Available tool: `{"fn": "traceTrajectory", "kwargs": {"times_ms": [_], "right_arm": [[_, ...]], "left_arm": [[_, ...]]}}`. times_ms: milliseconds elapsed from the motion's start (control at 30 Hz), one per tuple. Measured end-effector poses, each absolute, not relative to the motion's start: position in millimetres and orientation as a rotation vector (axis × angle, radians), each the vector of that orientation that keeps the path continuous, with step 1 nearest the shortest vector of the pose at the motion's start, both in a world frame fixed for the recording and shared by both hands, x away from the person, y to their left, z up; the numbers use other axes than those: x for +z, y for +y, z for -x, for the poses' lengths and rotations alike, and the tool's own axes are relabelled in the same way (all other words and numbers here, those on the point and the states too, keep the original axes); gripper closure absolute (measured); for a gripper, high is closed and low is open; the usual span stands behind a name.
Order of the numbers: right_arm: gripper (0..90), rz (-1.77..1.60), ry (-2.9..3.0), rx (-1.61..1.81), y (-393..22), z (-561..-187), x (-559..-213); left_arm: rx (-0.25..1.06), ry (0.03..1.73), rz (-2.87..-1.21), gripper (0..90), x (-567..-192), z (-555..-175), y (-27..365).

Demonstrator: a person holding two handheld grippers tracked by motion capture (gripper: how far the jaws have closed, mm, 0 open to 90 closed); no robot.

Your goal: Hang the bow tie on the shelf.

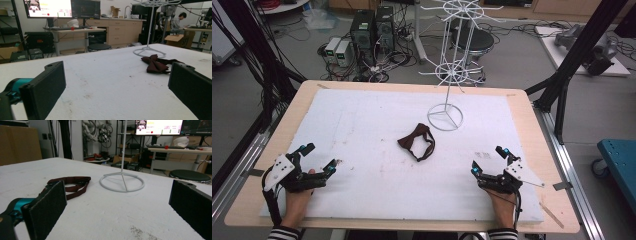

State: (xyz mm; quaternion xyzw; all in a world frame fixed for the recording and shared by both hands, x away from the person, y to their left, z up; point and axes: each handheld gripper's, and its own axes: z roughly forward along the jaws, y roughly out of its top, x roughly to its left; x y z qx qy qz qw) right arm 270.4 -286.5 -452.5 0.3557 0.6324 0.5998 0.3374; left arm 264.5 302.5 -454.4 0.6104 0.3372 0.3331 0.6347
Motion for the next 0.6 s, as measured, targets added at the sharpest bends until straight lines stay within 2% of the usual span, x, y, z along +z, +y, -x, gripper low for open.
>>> {"fn": "traceTrajectory", "kwargs": {"times_ms": [600], "right_arm": [[0.6,-0.949,1.646,1.592,-288.2,-270.5,-449.5]], "left_arm": [[0.759,0.774,-1.402,1.7,-454.1,-264.9,302.5]]}}
